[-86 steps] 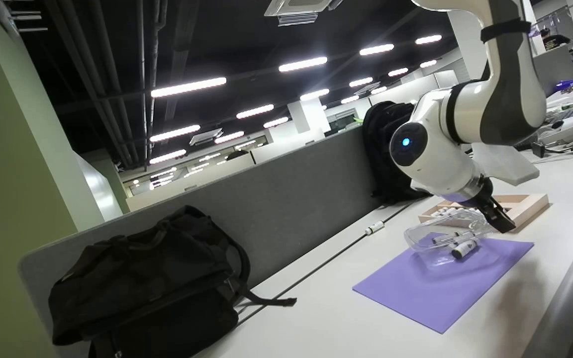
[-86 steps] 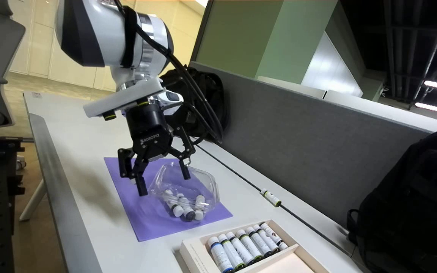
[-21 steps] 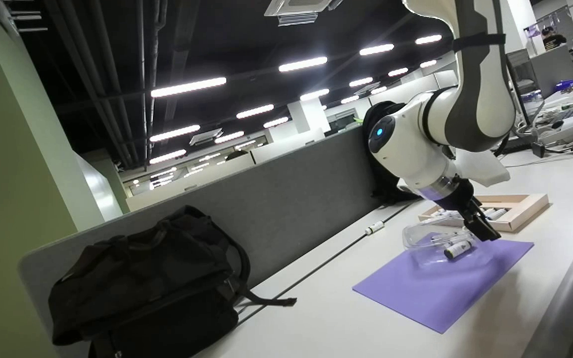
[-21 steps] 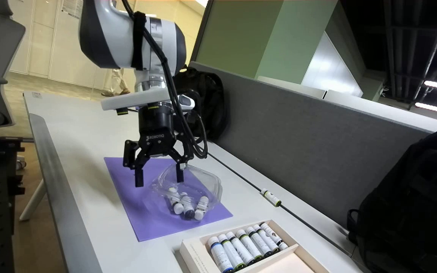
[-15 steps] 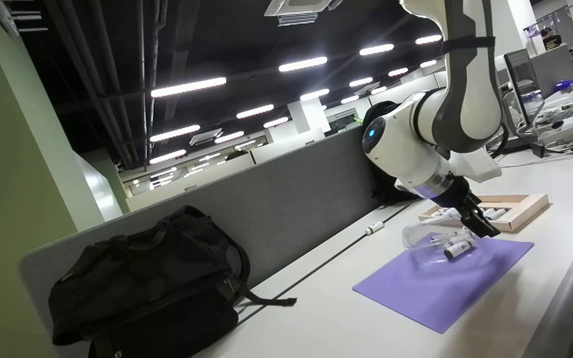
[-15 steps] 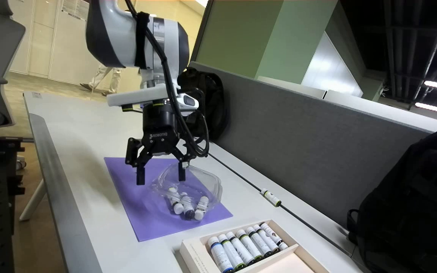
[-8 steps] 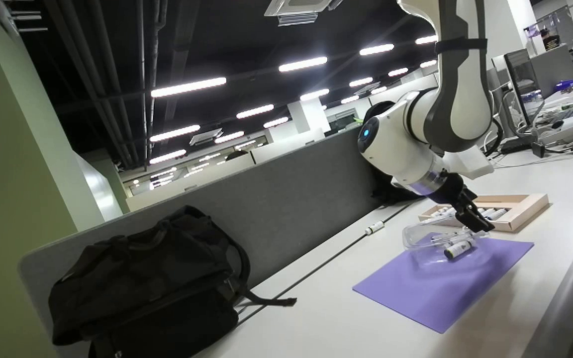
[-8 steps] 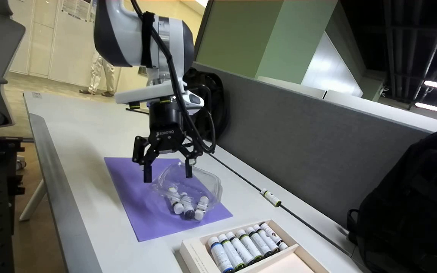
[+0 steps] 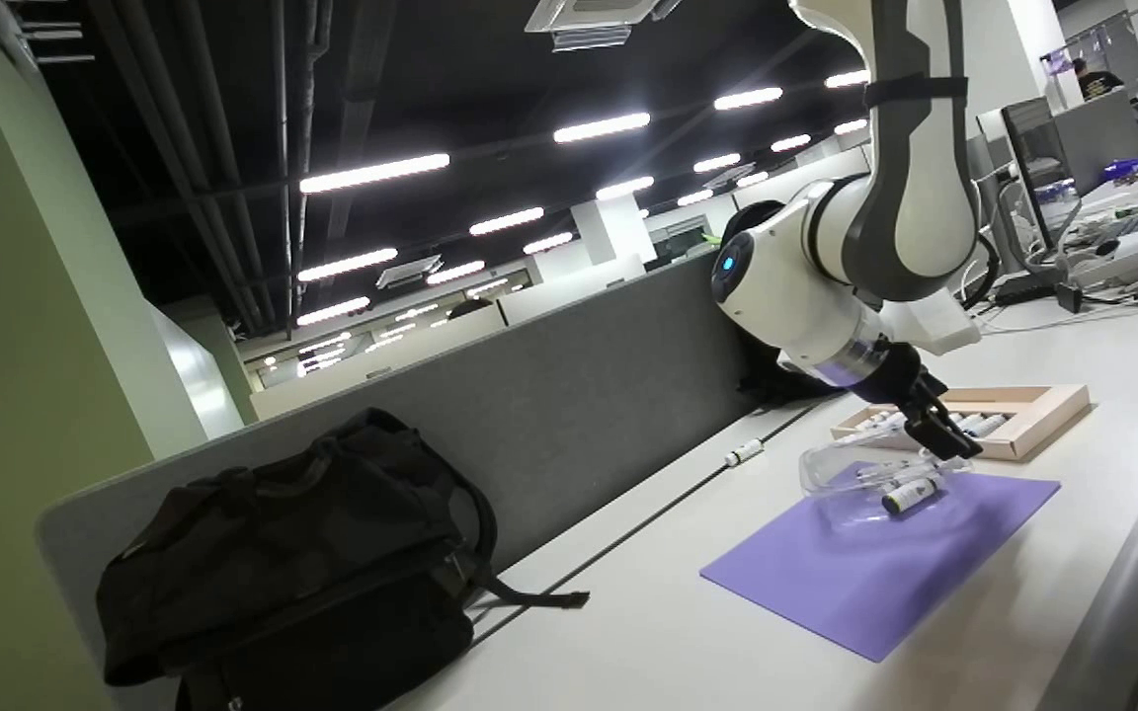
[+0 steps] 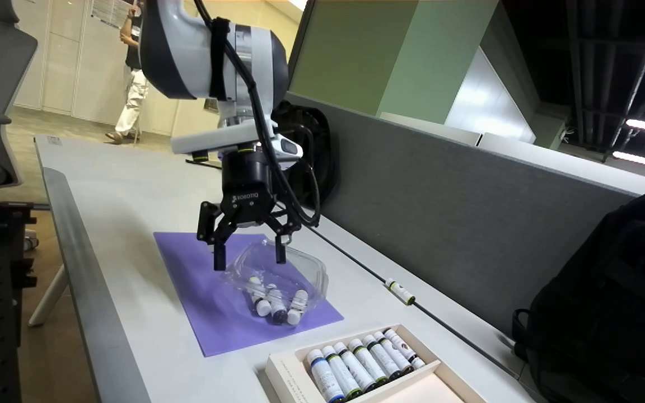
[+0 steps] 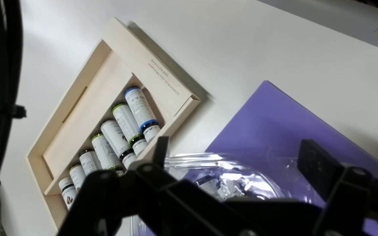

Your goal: Open the lid of the clear bowl

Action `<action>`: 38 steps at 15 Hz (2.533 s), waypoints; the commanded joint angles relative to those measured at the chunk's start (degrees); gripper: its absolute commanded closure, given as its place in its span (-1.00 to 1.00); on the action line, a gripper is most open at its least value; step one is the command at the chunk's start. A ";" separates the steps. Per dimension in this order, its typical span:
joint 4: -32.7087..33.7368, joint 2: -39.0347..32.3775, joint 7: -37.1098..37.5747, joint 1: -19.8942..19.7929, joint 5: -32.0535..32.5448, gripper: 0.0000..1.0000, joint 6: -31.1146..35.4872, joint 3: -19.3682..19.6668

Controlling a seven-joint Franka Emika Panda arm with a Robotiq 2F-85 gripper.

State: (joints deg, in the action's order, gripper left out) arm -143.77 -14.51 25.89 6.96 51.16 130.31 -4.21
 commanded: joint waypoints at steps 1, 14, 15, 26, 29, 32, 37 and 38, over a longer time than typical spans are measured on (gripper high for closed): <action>0.51 -0.43 1.80 0.59 1.74 -1.00 -0.32 1.01; -0.09 0.31 11.39 0.25 15.54 -1.00 -0.45 2.15; -0.10 0.42 12.24 0.14 16.61 -1.00 -0.60 2.07; -1.92 9.32 15.40 -1.59 22.02 -1.00 -5.03 1.91; -3.88 13.60 15.45 -3.78 23.73 -1.00 -6.22 3.11; -6.52 17.16 16.46 -7.97 27.21 -1.00 -6.67 6.53; -8.44 19.47 16.13 -18.61 32.01 -1.00 -5.39 16.59; -8.37 19.78 14.73 -20.22 31.47 -1.00 -5.18 18.22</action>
State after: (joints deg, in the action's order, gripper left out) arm -150.88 3.19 40.73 -8.93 81.37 123.91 9.80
